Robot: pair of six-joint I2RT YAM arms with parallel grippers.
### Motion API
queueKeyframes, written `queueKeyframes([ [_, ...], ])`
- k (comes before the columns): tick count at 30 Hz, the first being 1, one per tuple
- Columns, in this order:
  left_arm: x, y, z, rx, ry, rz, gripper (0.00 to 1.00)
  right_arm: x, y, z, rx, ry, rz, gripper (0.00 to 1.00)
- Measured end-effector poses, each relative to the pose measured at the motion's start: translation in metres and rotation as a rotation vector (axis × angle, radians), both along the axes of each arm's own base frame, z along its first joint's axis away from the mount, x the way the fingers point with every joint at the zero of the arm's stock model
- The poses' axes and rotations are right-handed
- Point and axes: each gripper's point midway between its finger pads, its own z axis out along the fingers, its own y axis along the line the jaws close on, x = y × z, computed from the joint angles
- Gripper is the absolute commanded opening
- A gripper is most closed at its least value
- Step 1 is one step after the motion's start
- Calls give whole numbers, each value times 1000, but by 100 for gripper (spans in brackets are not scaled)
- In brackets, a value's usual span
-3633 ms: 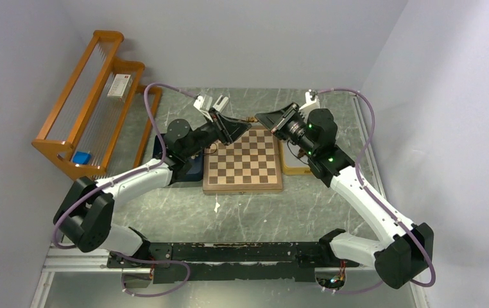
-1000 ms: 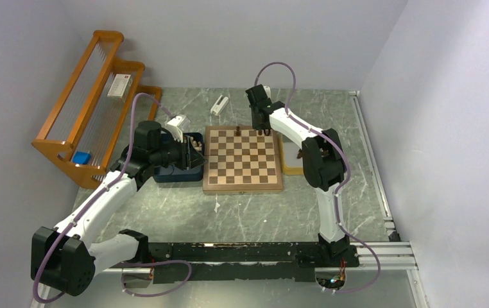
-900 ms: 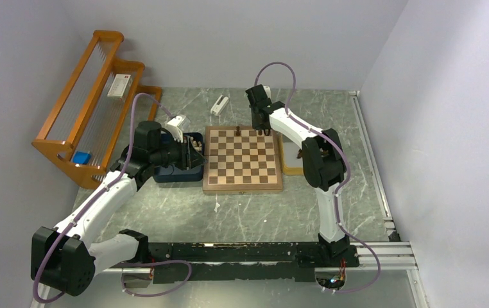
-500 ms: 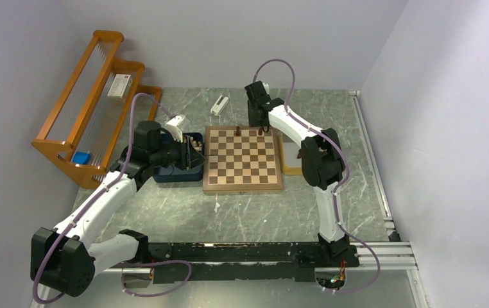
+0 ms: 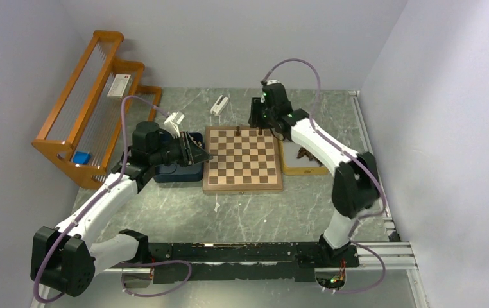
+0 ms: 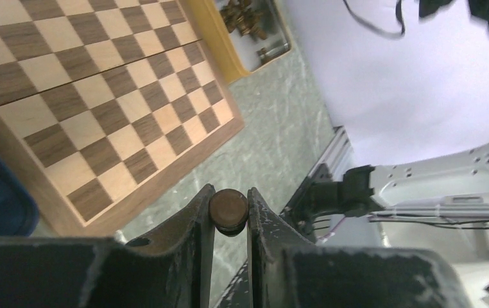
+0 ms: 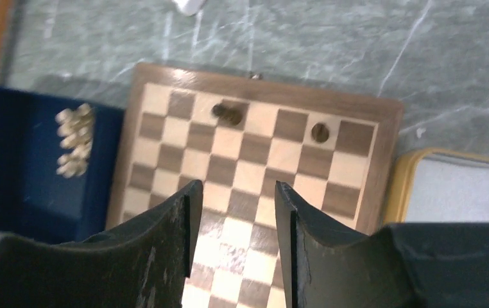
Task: Set up the chess pieces on the board
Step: Place the chess piece on the chessboard.
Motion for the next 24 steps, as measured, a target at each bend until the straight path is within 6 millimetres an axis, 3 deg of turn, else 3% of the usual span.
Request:
queueKeyframes([
  [3,1,-5,13,-74,36,13,24,-32,8,27,138,-85,78,49],
  [8,1,-12,42,-208,82,37,25,-90,26,53,343,-253,232,51],
  [15,1,-18,78,-375,147,53,25,-163,54,103,455,-597,474,51],
  [24,-1,-20,90,-496,237,63,26,-215,83,143,431,-954,661,43],
])
